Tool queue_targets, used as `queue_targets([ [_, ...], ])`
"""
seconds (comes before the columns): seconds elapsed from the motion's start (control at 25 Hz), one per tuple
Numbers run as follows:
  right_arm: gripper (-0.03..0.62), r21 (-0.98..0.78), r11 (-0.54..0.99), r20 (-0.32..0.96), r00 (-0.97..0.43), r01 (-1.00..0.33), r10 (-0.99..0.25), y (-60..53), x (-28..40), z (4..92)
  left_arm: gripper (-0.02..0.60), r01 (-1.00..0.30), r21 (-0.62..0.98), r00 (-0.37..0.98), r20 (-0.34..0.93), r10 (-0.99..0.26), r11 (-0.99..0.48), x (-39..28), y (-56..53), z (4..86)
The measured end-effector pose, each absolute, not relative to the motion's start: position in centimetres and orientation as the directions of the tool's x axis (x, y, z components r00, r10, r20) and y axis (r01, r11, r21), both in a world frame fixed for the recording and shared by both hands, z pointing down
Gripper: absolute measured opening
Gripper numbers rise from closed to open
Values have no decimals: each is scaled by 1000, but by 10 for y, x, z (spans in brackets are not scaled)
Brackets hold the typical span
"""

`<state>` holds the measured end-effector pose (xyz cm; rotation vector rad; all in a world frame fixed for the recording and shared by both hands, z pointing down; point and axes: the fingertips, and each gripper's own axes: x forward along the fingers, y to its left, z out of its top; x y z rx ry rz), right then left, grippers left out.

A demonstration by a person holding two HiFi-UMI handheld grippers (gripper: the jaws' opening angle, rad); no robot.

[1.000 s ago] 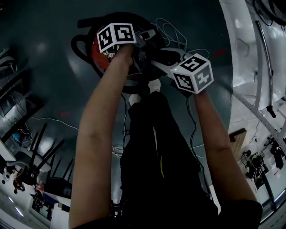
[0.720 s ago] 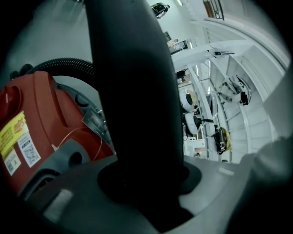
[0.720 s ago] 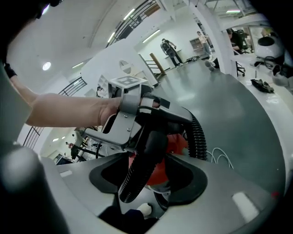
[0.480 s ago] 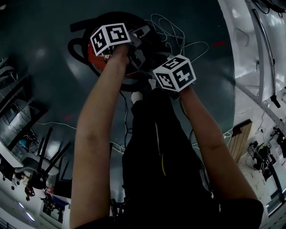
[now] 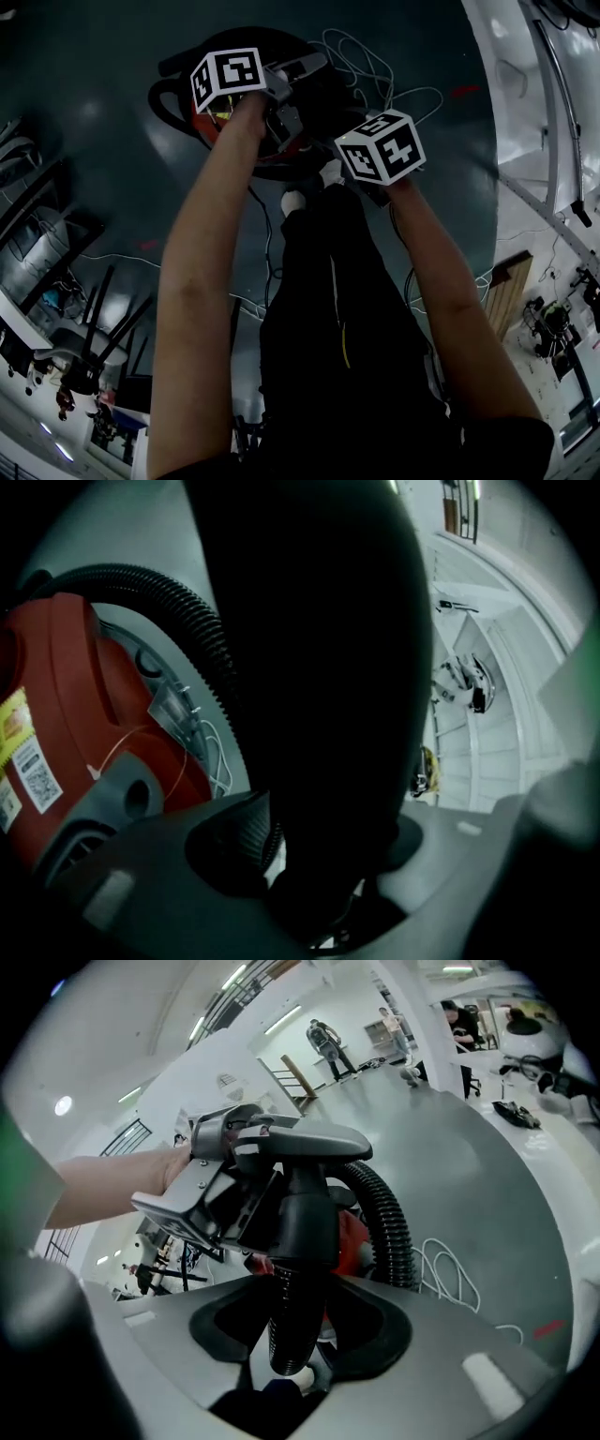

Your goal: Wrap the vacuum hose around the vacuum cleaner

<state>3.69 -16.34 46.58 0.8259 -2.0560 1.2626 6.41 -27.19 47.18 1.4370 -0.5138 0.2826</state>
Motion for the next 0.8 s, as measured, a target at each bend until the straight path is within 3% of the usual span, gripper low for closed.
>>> queue_targets([
  [0.28, 183, -480, 459, 779, -604, -747, -168, -171, 29, 457, 257, -484, 875, 871, 481, -102, -1, 45, -274, 450],
  [0.44, 181, -461, 505, 780, -605, -730, -162, -173, 27, 454, 314, -524, 849, 848, 512, -134, -69, 30, -277, 449],
  [0.56, 179, -469, 508, 757, -626, -722, -190, -177, 21, 448, 385, -524, 851, 839, 508, -197, -37, 15, -281, 448],
  [0.8, 178, -462, 509, 732, -636, -726, -243, -184, 6, 439, 411, -511, 859, 816, 497, -295, 34, -14, -284, 443],
])
